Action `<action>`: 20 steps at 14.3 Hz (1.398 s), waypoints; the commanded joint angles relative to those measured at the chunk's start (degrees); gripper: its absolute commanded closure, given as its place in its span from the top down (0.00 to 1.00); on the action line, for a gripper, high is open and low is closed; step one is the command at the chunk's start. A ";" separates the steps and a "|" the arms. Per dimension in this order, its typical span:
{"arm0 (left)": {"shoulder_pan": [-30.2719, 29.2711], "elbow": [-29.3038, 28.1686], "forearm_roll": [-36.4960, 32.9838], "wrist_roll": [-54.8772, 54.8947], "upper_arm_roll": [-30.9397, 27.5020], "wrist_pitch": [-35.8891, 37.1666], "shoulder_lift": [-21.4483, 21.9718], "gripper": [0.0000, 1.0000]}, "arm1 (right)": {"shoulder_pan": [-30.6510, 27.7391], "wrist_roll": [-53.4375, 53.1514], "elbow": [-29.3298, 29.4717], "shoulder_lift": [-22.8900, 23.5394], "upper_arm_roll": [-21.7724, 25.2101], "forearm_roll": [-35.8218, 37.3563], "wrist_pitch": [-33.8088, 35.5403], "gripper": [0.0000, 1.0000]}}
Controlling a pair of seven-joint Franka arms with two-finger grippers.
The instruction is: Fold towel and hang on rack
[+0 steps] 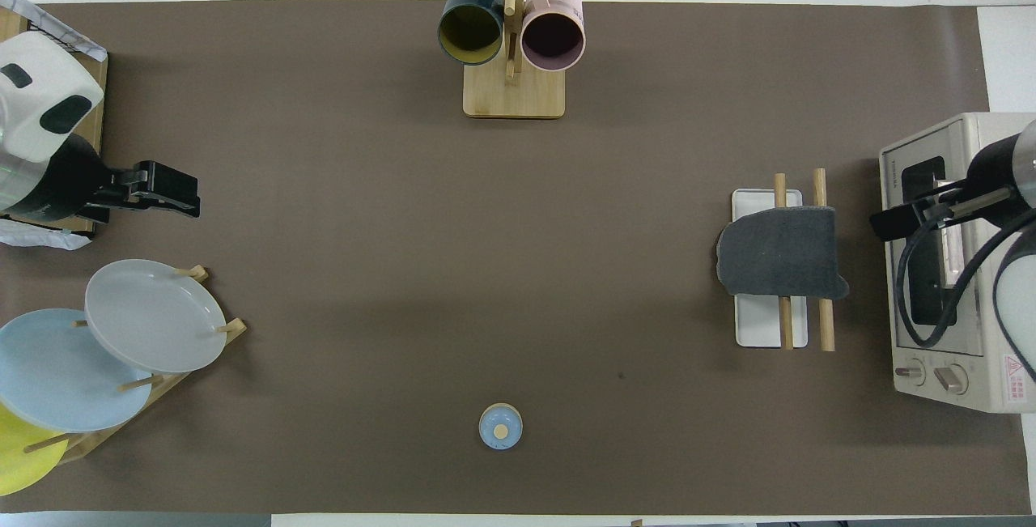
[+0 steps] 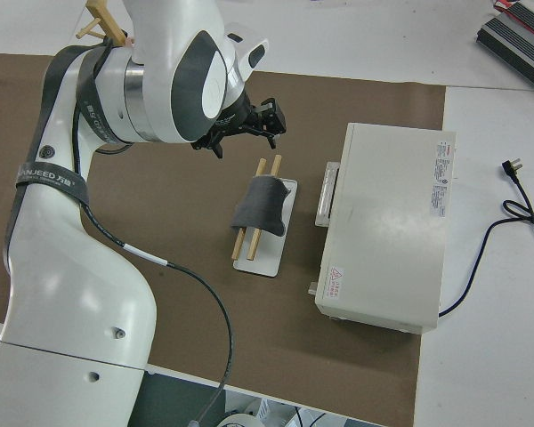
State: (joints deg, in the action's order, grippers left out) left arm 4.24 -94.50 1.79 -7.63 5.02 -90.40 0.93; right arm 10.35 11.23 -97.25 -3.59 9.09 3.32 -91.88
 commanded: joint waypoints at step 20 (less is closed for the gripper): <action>0.25 -0.16 -0.65 0.51 -0.62 0.40 0.66 1.00 | -6.50 -10.88 8.31 4.03 -0.93 -1.65 9.79 1.00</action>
State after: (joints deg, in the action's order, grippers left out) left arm 4.20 -94.50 1.79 -7.63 4.85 -90.40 0.93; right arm 2.15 1.19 -89.21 0.16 5.68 2.83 -81.20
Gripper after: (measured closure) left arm 0.000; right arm 0.000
